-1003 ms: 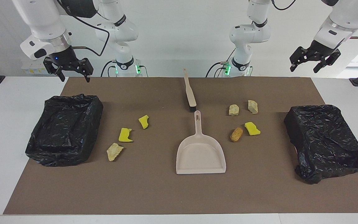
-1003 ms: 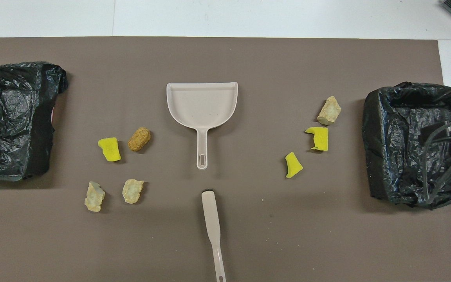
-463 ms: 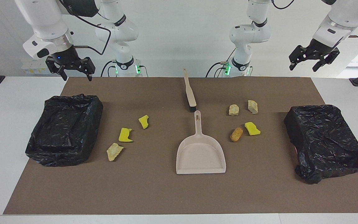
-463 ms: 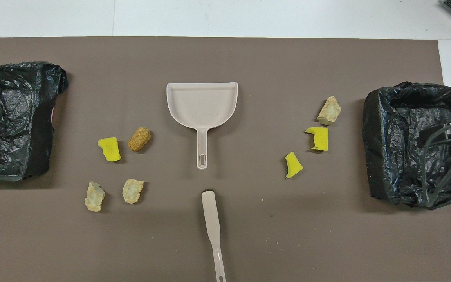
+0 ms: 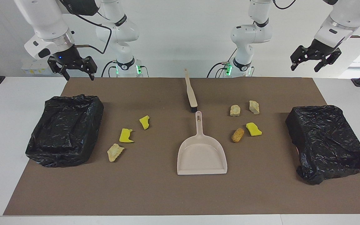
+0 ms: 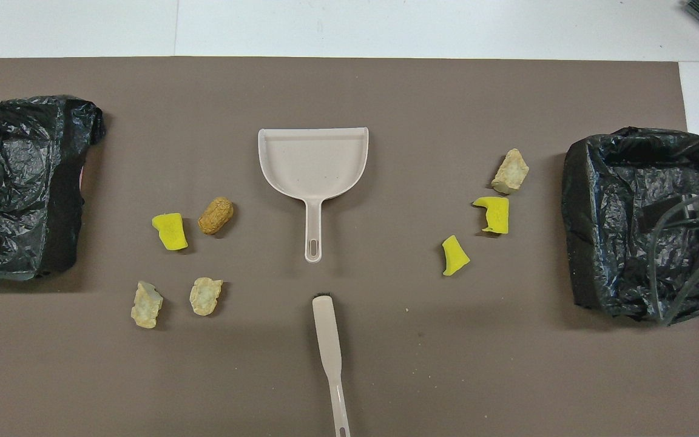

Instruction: Sweep and dump trash in bin

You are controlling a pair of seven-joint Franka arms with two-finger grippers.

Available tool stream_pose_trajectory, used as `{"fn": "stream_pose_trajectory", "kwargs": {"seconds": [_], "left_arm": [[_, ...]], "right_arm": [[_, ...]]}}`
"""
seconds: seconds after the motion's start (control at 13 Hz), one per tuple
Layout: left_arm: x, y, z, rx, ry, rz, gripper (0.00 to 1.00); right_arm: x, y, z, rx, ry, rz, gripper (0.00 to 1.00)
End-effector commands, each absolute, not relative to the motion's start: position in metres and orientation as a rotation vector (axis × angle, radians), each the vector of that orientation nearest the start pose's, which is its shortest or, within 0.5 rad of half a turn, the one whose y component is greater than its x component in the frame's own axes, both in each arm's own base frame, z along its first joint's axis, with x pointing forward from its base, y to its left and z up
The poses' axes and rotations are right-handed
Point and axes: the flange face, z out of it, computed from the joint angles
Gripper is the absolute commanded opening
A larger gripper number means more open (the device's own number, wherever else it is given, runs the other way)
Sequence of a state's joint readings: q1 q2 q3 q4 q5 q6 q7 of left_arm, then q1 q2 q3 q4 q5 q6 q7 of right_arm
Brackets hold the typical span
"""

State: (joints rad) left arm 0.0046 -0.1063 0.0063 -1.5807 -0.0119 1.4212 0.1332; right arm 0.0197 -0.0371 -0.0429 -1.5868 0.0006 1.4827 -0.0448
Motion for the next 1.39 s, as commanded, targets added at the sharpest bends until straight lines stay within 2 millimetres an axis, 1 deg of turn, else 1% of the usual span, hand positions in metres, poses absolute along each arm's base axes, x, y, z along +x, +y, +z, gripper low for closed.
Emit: {"fn": "stream_pose_trajectory", "kwargs": {"seconds": [0.0, 0.08, 0.23, 0.31, 0.39, 0.46, 0.54, 0.62, 0.69, 0.85, 1.08, 1.16, 1.23, 1.31], "left_arm": [[0.505, 0.001, 0.666, -3.133, 0.216, 0.027, 1.00], [0.507, 0.003, 0.668, -3.129, 0.215, 0.022, 1.00], [0.519, 0.000, 0.672, -3.130, 0.225, 0.013, 1.00], [0.524, -0.002, 0.672, -3.131, 0.230, 0.010, 1.00], [0.527, -0.004, 0.669, -3.132, 0.236, 0.022, 1.00], [0.527, -0.003, 0.669, -3.131, 0.233, 0.017, 1.00], [0.527, -0.004, 0.669, -3.132, 0.236, 0.019, 1.00], [0.527, -0.004, 0.668, -3.132, 0.236, 0.022, 1.00], [0.527, -0.005, 0.669, -3.132, 0.238, 0.019, 1.00], [0.527, -0.005, 0.669, -3.133, 0.236, 0.019, 1.00], [0.528, -0.006, 0.669, -3.134, 0.241, 0.012, 1.00], [0.528, -0.006, 0.669, -3.134, 0.239, 0.012, 1.00], [0.529, -0.007, 0.669, -3.131, 0.245, 0.007, 1.00], [0.532, -0.006, 0.673, -3.134, 0.241, -0.002, 1.00]], "right_arm": [[0.528, -0.010, 0.626, -3.038, 0.003, 0.125, 1.00], [0.530, -0.004, 0.623, -3.019, -0.009, 0.136, 1.00], [0.538, 0.009, 0.611, -3.021, -0.036, 0.166, 1.00], [0.543, 0.023, 0.604, -3.021, -0.071, 0.169, 1.00], [0.549, 0.032, 0.599, -3.020, -0.093, 0.147, 1.00], [0.556, 0.046, 0.594, -3.020, -0.115, 0.104, 1.00], [0.561, 0.066, 0.586, -3.020, -0.154, 0.087, 1.00], [0.570, 0.079, 0.574, -3.021, -0.140, 0.082, 1.00], [0.574, 0.091, 0.568, -3.020, -0.102, 0.041, 1.00], [0.578, 0.127, 0.556, -3.017, -0.046, -0.016, 1.00], [0.590, 0.183, 0.526, -2.952, 0.083, -0.033, 1.00], [0.594, 0.206, 0.514, -2.941, 0.091, -0.064, 1.00], [0.595, 0.233, 0.503, -2.927, 0.108, -0.100, 1.00], [0.597, 0.251, 0.495, -2.912, 0.141, -0.127, 1.00]]}}
